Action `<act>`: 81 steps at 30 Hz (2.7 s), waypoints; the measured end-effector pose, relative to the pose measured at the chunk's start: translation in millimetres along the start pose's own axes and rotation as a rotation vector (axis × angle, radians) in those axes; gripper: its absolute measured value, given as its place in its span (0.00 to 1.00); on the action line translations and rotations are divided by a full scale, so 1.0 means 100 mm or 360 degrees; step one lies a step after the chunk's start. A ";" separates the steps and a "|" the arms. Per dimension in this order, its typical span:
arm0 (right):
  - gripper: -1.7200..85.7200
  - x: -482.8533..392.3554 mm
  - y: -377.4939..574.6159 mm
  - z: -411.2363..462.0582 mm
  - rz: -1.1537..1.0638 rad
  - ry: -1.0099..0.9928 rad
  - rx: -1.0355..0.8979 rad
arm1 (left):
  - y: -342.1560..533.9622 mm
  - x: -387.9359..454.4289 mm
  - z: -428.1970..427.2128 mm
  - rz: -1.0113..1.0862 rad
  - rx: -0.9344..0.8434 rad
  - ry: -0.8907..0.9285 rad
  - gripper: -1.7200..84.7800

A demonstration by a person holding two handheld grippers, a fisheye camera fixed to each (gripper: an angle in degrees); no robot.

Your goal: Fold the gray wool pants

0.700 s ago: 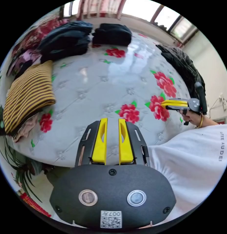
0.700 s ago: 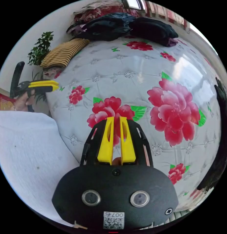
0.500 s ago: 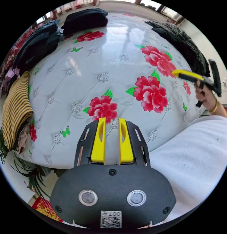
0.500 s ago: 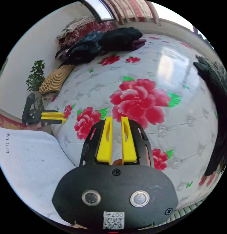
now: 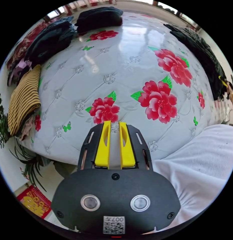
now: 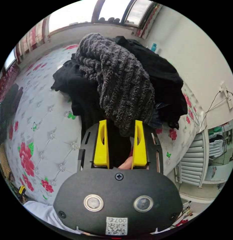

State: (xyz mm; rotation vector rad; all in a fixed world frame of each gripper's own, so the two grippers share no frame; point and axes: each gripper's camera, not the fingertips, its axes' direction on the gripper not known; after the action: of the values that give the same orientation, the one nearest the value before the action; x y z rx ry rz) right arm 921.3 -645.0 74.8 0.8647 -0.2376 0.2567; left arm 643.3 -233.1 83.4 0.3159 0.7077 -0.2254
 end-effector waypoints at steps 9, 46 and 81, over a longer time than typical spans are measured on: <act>0.02 -0.18 -0.14 -1.15 -0.0150 -0.0504 0.0263 | 0.22 -0.38 -0.16 -0.0376 0.0209 0.0253 0.08; 0.10 -5.35 1.01 -2.95 -0.0959 -0.1389 -0.0167 | 2.27 -2.69 -2.06 -0.0975 0.0845 0.0496 0.20; 0.09 -2.89 -0.07 -5.28 -0.0630 -0.1014 -0.0002 | 2.15 -2.72 -2.74 -0.0232 0.0287 0.0719 0.12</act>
State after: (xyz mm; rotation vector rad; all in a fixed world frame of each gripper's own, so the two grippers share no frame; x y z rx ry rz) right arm 704.3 -277.2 -349.7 0.9542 -0.6472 -0.3986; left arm 343.7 91.0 113.3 0.4962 1.1619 -0.3632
